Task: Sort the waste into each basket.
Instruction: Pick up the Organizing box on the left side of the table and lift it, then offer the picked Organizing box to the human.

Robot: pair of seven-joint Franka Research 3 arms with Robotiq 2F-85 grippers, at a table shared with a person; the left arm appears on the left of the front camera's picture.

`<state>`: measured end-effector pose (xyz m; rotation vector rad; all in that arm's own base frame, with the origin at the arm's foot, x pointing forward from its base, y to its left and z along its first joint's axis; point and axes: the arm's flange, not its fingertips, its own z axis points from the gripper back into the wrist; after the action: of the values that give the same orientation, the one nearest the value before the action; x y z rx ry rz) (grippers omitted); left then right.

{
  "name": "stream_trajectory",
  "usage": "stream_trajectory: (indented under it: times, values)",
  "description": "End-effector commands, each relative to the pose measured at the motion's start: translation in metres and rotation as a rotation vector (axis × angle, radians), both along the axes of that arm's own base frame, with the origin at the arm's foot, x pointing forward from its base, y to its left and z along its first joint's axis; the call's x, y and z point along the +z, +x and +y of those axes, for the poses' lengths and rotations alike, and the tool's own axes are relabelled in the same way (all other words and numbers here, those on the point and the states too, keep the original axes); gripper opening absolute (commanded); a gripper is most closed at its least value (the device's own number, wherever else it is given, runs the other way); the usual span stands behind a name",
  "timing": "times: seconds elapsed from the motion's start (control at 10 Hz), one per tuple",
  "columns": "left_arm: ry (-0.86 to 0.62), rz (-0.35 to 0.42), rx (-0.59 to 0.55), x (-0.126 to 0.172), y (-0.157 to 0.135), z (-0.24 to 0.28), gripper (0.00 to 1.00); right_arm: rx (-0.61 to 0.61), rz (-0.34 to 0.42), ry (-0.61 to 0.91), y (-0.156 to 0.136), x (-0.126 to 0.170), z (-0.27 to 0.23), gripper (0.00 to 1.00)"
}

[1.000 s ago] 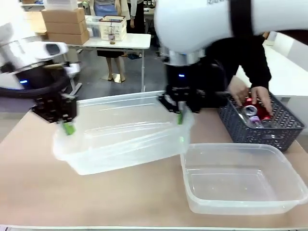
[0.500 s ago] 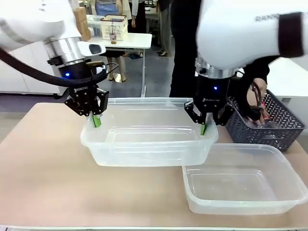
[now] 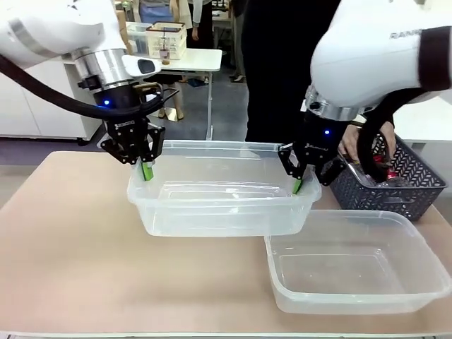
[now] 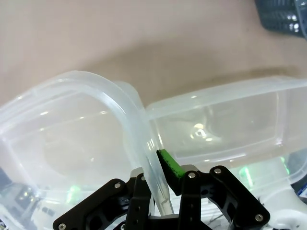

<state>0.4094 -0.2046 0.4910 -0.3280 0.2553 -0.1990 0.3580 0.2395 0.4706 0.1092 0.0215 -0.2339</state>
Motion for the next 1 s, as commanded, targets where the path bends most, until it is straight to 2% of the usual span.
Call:
stream_trajectory:
  times: [0.0,0.9]
  values:
    - [-0.006,0.004,-0.014,0.0004,-0.0015,-0.0008,0.05,-0.004,-0.003,-0.002,-0.0034,0.0044,-0.0023,0.06]
    - [-0.006,0.004,-0.014,0.0004,-0.0015,-0.0008,0.05,-0.004,-0.003,-0.002,-0.0034,0.0044,-0.0023,0.06]
